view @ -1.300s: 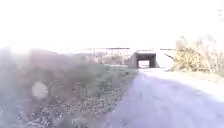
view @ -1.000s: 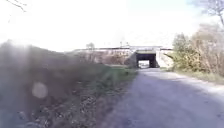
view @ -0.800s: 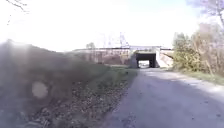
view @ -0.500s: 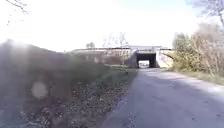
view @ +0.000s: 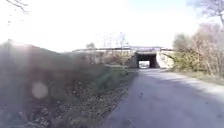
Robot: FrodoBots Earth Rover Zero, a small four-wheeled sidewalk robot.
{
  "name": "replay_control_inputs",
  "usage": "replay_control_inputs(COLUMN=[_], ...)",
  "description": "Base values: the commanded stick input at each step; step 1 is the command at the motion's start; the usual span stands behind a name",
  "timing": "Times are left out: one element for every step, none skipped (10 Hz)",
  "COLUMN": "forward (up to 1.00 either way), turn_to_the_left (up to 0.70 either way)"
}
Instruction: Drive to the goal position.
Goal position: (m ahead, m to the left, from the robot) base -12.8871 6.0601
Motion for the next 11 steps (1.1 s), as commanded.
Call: replay_control_inputs(forward=[1.0,1.0,0.95,0.47,0.0,0.0,0.0,-0.04,-0.78,-0.95,-0.95], turn_to_the_left=[0.0,0.0,0.0,0.0,0.0,0.0,-0.95,-0.96,-0.35,-0.3,-0.07])
